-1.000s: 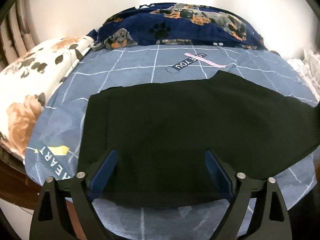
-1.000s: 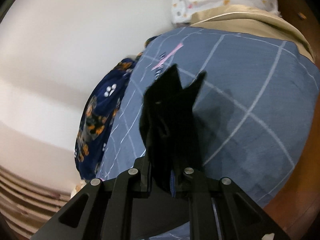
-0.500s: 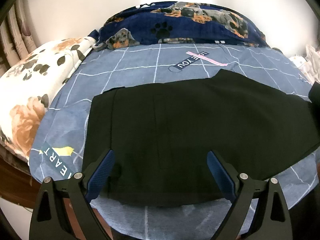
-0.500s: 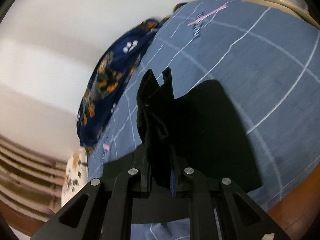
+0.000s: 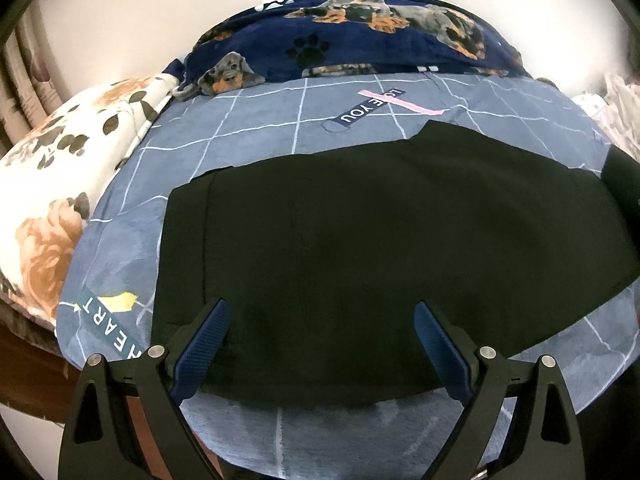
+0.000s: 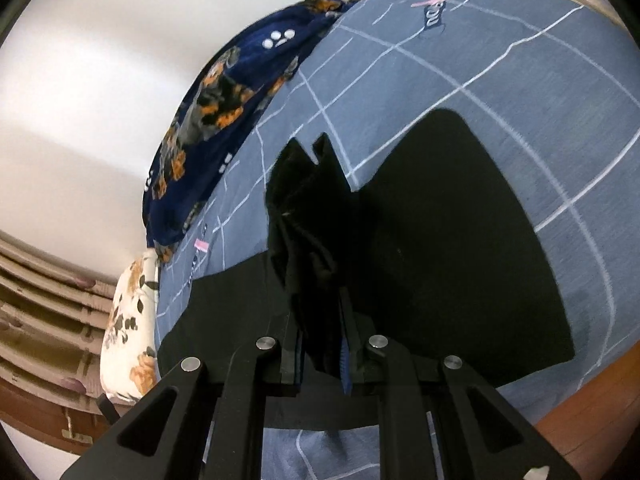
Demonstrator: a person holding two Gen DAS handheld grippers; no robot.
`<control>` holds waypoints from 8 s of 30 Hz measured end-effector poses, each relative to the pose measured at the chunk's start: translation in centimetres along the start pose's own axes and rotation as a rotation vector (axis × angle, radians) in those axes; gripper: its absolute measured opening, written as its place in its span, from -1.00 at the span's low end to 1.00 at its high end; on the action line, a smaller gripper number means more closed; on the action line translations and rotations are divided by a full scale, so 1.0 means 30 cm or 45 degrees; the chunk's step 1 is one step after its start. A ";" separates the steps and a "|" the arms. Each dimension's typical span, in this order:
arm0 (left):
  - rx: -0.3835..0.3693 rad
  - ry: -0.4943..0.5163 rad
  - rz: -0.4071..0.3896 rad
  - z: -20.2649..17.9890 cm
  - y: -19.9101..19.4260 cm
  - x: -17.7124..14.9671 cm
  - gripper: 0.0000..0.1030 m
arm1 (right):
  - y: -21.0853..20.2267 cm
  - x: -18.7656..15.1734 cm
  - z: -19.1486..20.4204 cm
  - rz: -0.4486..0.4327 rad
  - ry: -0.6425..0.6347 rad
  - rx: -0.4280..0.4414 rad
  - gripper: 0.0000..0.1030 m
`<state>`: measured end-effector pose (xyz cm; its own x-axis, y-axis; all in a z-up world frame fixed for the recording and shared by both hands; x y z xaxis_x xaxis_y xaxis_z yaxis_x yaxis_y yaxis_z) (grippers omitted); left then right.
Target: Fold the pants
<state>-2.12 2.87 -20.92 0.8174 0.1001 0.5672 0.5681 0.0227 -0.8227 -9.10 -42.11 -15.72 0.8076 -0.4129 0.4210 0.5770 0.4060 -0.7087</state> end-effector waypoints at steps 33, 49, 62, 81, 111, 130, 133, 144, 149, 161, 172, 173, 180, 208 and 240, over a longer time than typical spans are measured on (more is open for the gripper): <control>-0.016 0.010 0.019 -0.008 0.002 -0.008 0.81 | 0.231 -0.123 0.322 0.204 -0.290 0.064 -0.67; -0.016 0.018 0.034 -0.012 0.011 -0.016 0.81 | 0.272 -0.146 0.375 0.244 -0.361 0.062 -0.64; -0.015 0.018 0.038 -0.012 0.013 -0.016 0.81 | 0.289 -0.159 0.399 0.258 -0.391 0.067 -0.62; -0.014 0.022 0.038 -0.016 0.013 -0.019 0.81 | 0.302 -0.173 0.415 0.270 -0.420 0.064 -0.59; -0.005 0.036 0.050 -0.022 0.018 -0.026 0.81 | 0.304 -0.184 0.441 0.273 -0.447 0.067 -0.53; -0.002 0.036 0.051 -0.027 0.019 -0.026 0.81 | 0.312 -0.188 0.452 0.289 -0.480 0.067 -0.42; -0.003 0.035 0.052 -0.028 0.018 -0.026 0.81 | 0.314 -0.191 0.454 0.293 -0.483 0.071 -0.39; -0.001 0.036 0.053 -0.027 0.020 -0.025 0.81 | 0.322 -0.195 0.461 0.307 -0.487 0.091 -0.23; -0.001 0.037 0.056 -0.022 0.026 -0.029 0.81 | 0.322 -0.197 0.463 0.310 -0.484 0.097 -0.17; 0.002 0.032 0.065 -0.014 0.030 -0.028 0.81 | 0.333 -0.214 0.475 0.354 -0.434 0.185 0.17; 0.003 0.030 0.066 -0.013 0.030 -0.027 0.81 | 0.343 -0.215 0.456 0.375 -0.343 0.275 0.25; 0.003 0.026 0.067 -0.008 0.030 -0.028 0.81 | 0.347 -0.218 0.450 0.382 -0.325 0.282 0.25; -0.001 -0.050 0.057 0.035 0.019 -0.007 0.81 | 0.354 -0.220 0.426 0.384 -0.269 0.315 0.22; 0.059 -0.050 0.098 0.025 0.044 -0.005 0.81 | 0.172 0.155 -0.115 0.071 -0.128 0.072 -0.89; 0.067 -0.038 0.082 0.020 0.027 0.002 0.81 | 0.035 -0.173 -0.176 0.131 -0.127 0.477 -1.00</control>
<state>-1.66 3.49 -21.56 0.8485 0.1329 0.5122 0.5079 0.0671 -0.8588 -13.33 -43.83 -21.63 0.8607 -0.2807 0.4248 0.4820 0.7178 -0.5024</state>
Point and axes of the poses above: each gripper's, at about its wrist camera, not at the fingertips, and y roughly the way its jaws point, z to its left, x to its top, the point moved 4 cm from there along y, roughly the way its jaws point, and after that the axes turned 15 degrees about -y, right-handed, at the moved point
